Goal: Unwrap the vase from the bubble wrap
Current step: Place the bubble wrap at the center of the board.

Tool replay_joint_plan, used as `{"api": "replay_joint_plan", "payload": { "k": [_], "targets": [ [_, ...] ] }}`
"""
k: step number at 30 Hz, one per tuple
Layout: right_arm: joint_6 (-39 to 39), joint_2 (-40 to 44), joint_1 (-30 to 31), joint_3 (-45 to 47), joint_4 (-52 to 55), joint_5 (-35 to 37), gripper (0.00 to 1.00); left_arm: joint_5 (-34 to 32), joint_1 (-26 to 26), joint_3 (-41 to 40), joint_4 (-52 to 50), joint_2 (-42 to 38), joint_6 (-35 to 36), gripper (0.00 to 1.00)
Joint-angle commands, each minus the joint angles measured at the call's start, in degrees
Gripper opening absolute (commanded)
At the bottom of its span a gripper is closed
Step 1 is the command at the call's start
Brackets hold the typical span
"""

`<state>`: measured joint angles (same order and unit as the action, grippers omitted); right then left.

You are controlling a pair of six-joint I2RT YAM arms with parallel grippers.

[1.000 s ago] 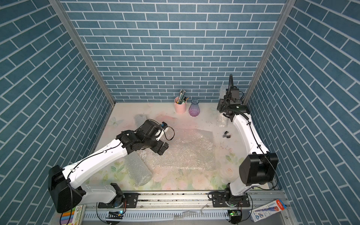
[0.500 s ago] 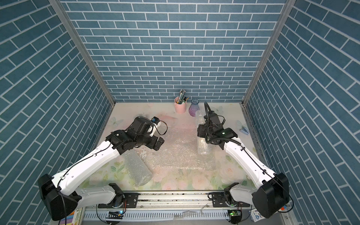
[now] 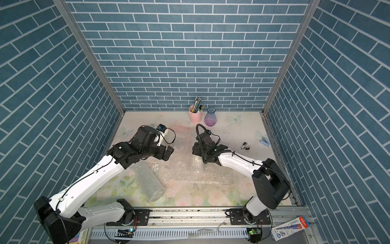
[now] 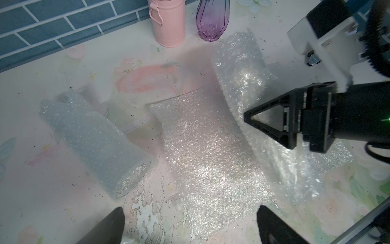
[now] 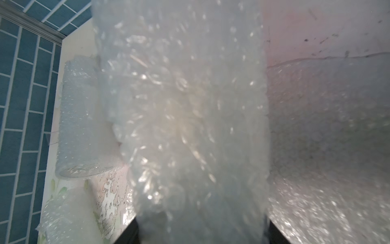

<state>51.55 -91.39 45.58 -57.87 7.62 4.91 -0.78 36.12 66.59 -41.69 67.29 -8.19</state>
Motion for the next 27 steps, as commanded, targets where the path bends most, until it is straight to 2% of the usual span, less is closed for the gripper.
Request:
{"api": "replay_joint_plan", "payload": {
  "k": [1, 11, 27],
  "targets": [
    [6.61, -3.09, 0.94, -2.98, -8.21, 0.98, 0.38, -0.02, -0.43, -0.93, 0.07, 0.05, -0.30, 0.98],
    [10.01, -9.53, 2.56, -4.52, -9.75, 0.34, 0.38, 0.78, -0.51, -0.93, 0.21, 0.93, -0.51, 0.98],
    [12.40, -7.15, 8.33, -3.59, -6.87, 1.56, 0.37, 1.74, -0.61, -0.94, 0.39, 1.28, -0.68, 0.98]
  ]
}}
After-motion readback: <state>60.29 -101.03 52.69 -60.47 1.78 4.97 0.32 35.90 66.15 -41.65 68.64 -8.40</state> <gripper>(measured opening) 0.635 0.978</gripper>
